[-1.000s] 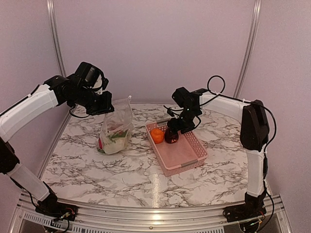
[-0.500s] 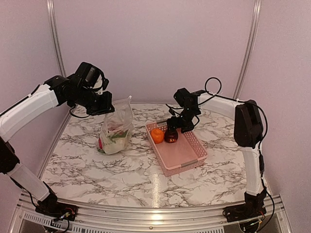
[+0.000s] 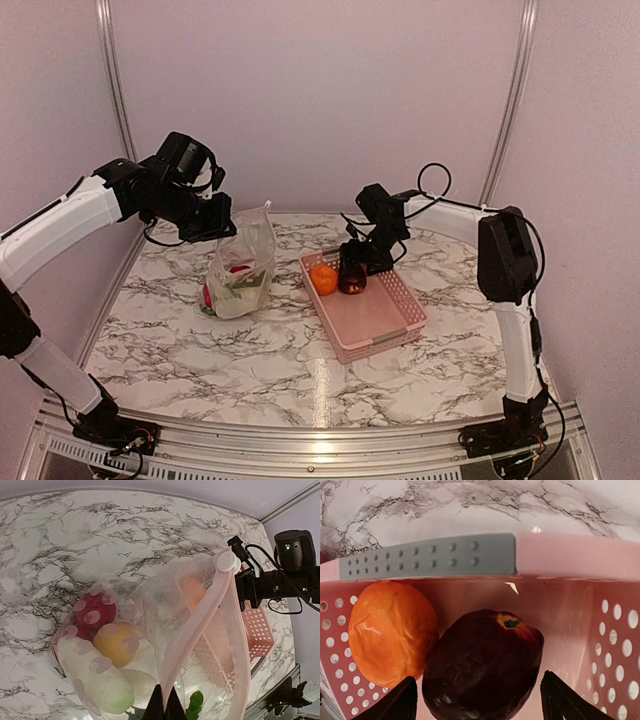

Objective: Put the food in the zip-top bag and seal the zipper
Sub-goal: Pick up the fake fruit from the bin, then place the fake fruit in the zipper food storage bag.

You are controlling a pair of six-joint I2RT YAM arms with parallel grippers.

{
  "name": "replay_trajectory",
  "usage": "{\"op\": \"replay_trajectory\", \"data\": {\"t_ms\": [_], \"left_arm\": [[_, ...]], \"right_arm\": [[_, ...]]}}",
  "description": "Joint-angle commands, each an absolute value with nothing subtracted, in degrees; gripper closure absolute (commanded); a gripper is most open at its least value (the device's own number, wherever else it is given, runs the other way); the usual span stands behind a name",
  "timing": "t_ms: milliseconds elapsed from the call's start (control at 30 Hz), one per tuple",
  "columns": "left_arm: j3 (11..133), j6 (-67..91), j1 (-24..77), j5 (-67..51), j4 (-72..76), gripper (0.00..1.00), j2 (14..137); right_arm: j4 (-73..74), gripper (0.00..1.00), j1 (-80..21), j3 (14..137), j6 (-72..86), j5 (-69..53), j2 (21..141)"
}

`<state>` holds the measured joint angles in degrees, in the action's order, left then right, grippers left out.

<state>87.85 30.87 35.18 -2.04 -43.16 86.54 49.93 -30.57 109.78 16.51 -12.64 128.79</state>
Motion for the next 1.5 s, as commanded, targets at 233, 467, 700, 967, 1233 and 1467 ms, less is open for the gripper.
{"op": "replay_trajectory", "data": {"t_ms": [233,467,700,967,1233,1467], "left_arm": [[86.51,31.28,34.98,-2.94,-43.86,1.0,84.57],[86.16,31.55,34.98,-2.84,-43.86,1.0,84.41],[86.09,31.88,34.98,-2.55,-43.68,1.0,84.94],[85.83,32.05,35.0,-2.86,-43.25,1.0,85.18],[86.0,32.58,34.98,-3.42,-42.26,1.0,85.55],[86.31,33.48,34.98,-4.14,-41.3,1.0,85.71]], "right_arm": [[46.97,0.31,-30.5,107.42,19.85,-12.44,128.32],[46.49,0.37,-30.49,104.04,19.6,-10.29,121.62],[42.36,0.41,-32.76,99.94,18.0,-12.53,110.82],[32.25,0.45,-38.81,98.84,19.62,-17.22,103.0],[23.14,0.47,-44.19,102.9,22.74,-21.24,101.81],[16.64,0.47,-48.09,103.74,22.3,-22.18,102.68]]}}
